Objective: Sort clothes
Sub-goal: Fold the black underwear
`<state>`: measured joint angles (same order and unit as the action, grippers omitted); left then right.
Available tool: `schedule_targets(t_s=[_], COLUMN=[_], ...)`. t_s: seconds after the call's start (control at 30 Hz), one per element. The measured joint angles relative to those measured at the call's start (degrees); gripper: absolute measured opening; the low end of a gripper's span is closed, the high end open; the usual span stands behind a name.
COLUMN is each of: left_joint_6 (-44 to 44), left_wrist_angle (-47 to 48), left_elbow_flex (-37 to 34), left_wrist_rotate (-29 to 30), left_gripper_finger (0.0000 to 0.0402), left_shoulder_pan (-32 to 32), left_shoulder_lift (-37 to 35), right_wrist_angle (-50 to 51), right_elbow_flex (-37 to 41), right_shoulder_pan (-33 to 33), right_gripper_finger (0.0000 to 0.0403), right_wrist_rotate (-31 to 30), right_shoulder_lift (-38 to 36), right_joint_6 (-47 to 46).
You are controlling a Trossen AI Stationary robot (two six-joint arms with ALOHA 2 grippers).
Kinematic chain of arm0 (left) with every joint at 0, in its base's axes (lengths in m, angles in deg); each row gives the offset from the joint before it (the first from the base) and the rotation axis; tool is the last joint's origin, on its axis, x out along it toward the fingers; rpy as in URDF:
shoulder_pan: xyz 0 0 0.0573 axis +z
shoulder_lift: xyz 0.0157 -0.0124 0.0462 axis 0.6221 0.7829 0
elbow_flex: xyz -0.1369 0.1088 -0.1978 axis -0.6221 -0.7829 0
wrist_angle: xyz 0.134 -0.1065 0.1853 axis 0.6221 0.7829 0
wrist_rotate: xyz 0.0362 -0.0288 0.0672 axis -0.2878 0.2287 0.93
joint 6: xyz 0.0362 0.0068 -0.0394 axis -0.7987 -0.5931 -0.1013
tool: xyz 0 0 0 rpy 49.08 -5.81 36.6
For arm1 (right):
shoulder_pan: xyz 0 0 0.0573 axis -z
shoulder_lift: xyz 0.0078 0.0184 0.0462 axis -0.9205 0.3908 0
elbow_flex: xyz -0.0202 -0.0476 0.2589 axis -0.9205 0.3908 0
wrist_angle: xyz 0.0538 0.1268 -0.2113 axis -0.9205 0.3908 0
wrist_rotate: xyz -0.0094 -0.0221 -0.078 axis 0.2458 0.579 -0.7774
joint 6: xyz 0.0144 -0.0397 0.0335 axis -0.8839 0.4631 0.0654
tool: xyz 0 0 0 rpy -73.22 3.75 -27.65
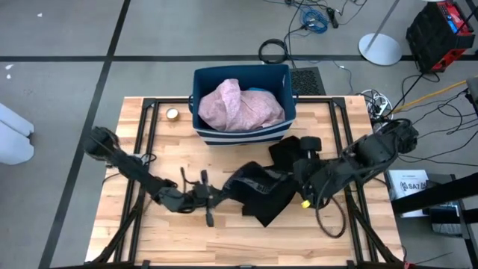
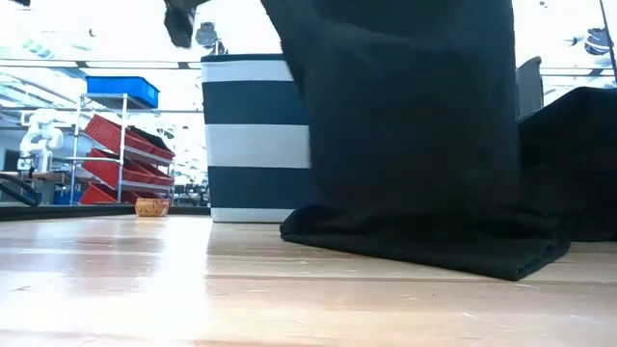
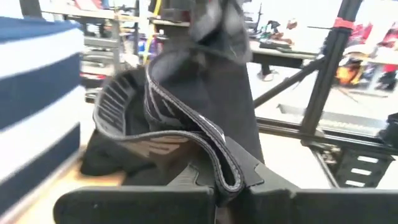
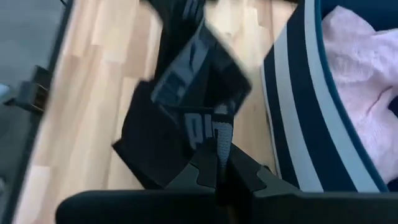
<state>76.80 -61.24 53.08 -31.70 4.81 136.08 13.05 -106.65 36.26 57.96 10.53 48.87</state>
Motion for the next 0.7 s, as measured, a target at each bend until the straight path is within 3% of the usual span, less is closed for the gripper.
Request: schedule_targets(t_s=[0.1,0.2,0.43,0.57,0.7], left_joint_6=[0.04,-0.41,-3.65,-6.03,-11.76], left_wrist_angle=[9.05,16.59,33.6,39.44,39.3], left_elbow_flex=[0.0,0.0,0.0,0.0,0.0], left_wrist_rotate=[2.22,4.66,14.6,20.06,22.56], left_gripper_finger=[0.0008,0.0008,0.0008,0.0008,0.0008], left_shoulder_pan=[-1.15,-2.22,-4.17,-5.07,-6.79], left_shoulder_lift=[-7.76,-14.65,-27.69,-33.32,-37.7], right_wrist_angle=[-3.79,-14.75,-45.26,-51.24,-52.72], right_elbow_flex=[5.56,11.97,25.0,27.65,28.0], right_shoulder_pan=[-0.3,1.33,11.47,17.57,20.88], right_gripper_finger=[0.0,0.0,0.0,0.0,0.0], right_wrist_rotate=[-2.47,-3.93,3.58,3.58,3.63], right_shoulder_lift=[0.01,0.04,0.06,0.09,0.04], right_joint_6=[0.66,6.41,22.69,27.95,31.84])
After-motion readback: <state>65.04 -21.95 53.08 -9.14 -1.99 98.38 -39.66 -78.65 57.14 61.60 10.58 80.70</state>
